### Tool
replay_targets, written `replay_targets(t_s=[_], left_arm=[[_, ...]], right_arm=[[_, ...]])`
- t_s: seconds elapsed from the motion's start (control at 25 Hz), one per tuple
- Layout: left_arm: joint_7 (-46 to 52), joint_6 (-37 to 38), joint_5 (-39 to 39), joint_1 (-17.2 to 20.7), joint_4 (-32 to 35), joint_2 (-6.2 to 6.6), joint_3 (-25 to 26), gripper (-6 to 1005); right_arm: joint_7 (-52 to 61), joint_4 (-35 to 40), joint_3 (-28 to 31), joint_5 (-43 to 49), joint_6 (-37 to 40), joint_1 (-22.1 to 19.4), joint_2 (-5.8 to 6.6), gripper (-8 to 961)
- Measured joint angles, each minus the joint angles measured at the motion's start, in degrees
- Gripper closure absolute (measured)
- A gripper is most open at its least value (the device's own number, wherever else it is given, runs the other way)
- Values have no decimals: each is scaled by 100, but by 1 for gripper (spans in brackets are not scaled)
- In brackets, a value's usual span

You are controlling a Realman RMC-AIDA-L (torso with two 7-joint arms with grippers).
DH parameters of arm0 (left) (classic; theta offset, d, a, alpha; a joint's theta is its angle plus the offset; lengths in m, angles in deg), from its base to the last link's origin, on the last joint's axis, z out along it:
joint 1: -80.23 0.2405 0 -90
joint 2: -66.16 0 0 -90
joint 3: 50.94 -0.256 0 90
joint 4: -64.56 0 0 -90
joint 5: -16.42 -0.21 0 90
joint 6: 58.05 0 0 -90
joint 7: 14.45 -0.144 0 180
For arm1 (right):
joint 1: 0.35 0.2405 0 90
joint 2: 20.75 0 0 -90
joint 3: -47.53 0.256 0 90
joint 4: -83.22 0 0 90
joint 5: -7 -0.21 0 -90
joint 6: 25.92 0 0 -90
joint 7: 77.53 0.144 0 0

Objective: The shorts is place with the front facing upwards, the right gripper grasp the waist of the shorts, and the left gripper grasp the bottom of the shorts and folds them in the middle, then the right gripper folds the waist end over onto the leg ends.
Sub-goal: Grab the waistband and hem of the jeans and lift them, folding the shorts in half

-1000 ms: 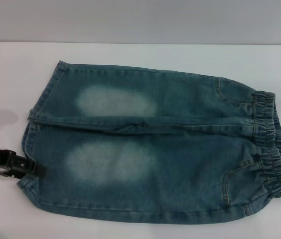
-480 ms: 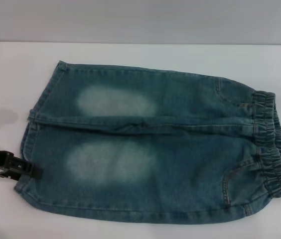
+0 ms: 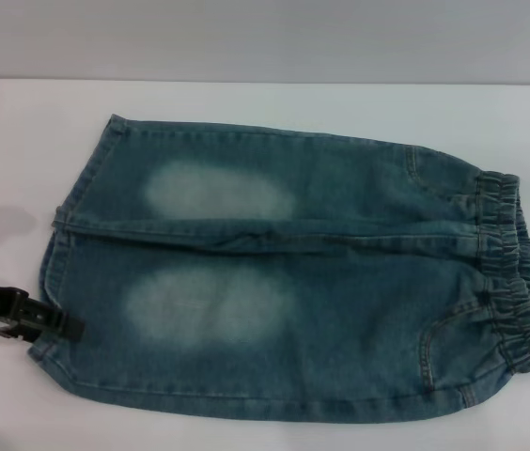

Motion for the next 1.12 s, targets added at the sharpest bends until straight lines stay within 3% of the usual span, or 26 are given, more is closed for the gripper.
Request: replay_targets(t_s=[0.68, 1.12], left_arm=[[-32, 217, 34, -256, 0, -90, 97, 236], [-18, 287, 0, -209, 0, -58, 61, 236]], right_arm=[[0, 0, 9, -27, -56, 17, 23, 346], [0, -1, 3, -27, -54, 17, 45, 346]])
